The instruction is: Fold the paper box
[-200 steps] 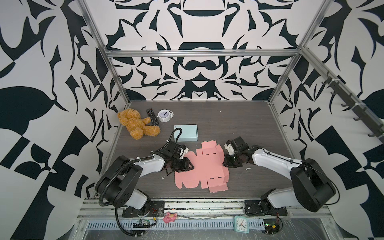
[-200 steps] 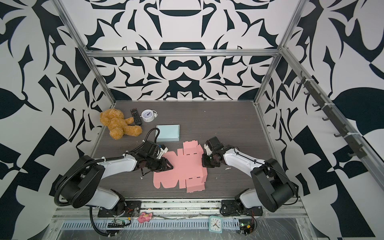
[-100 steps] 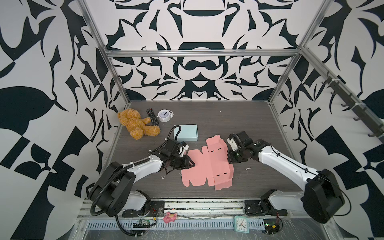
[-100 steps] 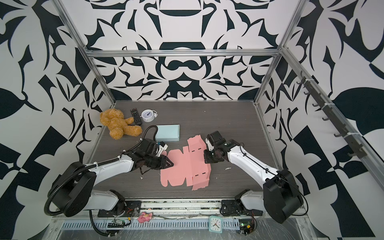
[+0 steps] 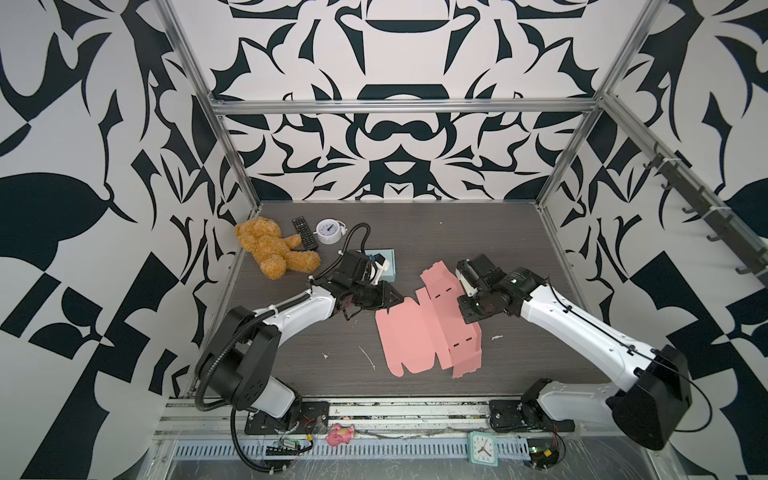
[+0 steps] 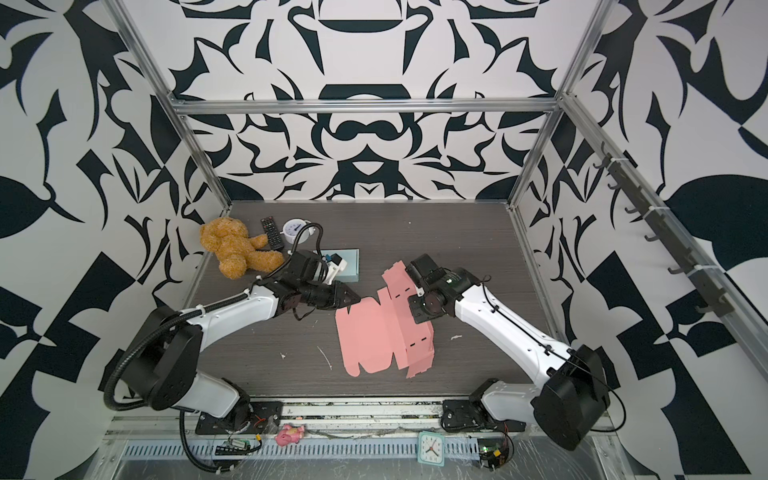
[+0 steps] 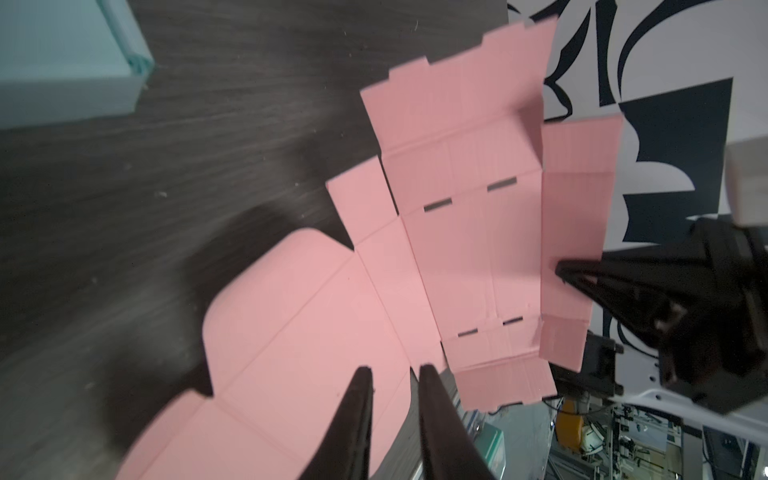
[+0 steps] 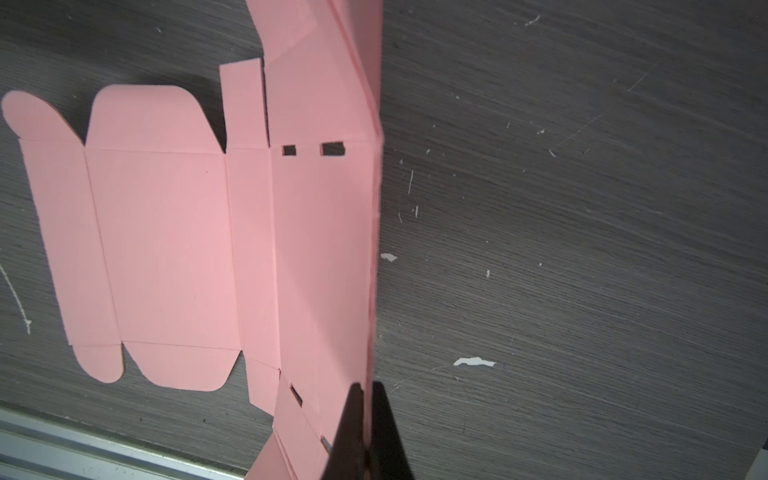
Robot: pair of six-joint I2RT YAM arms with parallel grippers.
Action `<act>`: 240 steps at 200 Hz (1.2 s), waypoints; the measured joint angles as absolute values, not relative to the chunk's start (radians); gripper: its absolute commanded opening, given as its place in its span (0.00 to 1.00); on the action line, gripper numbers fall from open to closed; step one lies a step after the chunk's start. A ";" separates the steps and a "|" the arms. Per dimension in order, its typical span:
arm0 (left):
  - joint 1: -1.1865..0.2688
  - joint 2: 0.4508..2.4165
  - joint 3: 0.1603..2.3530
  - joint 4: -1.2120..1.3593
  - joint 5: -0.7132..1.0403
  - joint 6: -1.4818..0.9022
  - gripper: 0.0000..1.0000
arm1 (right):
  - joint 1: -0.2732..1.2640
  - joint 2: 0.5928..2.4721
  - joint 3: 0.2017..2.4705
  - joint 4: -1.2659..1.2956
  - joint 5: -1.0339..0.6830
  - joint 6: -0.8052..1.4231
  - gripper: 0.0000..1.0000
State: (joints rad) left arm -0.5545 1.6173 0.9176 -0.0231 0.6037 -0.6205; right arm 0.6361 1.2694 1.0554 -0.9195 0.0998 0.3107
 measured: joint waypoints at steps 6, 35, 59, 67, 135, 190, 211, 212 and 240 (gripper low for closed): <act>-0.548 1.654 0.945 -0.018 0.610 -0.622 0.15 | 0.641 1.269 1.058 -0.921 0.105 0.311 0.00; -0.527 1.782 1.033 -0.002 0.618 -0.620 0.04 | 0.661 1.264 1.063 -0.924 0.130 0.311 0.00; -0.512 1.836 1.081 0.001 0.615 -0.606 0.00 | 0.670 1.253 1.067 -0.925 0.137 0.307 0.00; -0.509 1.855 1.101 0.004 0.616 -0.602 0.00 | 0.672 1.251 1.068 -0.925 0.138 0.307 0.00; -0.511 1.945 1.162 0.027 0.629 -0.571 0.00 | 0.690 1.235 1.077 -0.923 0.143 0.293 0.00; -0.534 1.945 1.182 0.038 0.634 -0.556 0.00 | 0.696 1.224 1.078 -0.913 0.142 0.288 0.00; -0.544 1.945 1.182 0.039 0.634 -0.553 0.00 | 0.698 1.217 1.078 -0.907 0.142 0.287 0.00; -0.545 1.945 1.182 0.039 0.634 -0.553 0.00 | 0.698 1.217 1.078 -0.907 0.142 0.287 0.00; -0.557 1.945 1.181 0.043 0.634 -0.552 0.00 | 0.698 1.212 1.078 -0.901 0.142 0.285 0.00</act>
State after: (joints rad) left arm -0.5571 1.9446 1.1812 0.0425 0.6338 -0.5518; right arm 0.6983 1.2118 1.0782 -0.9009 0.1425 0.2848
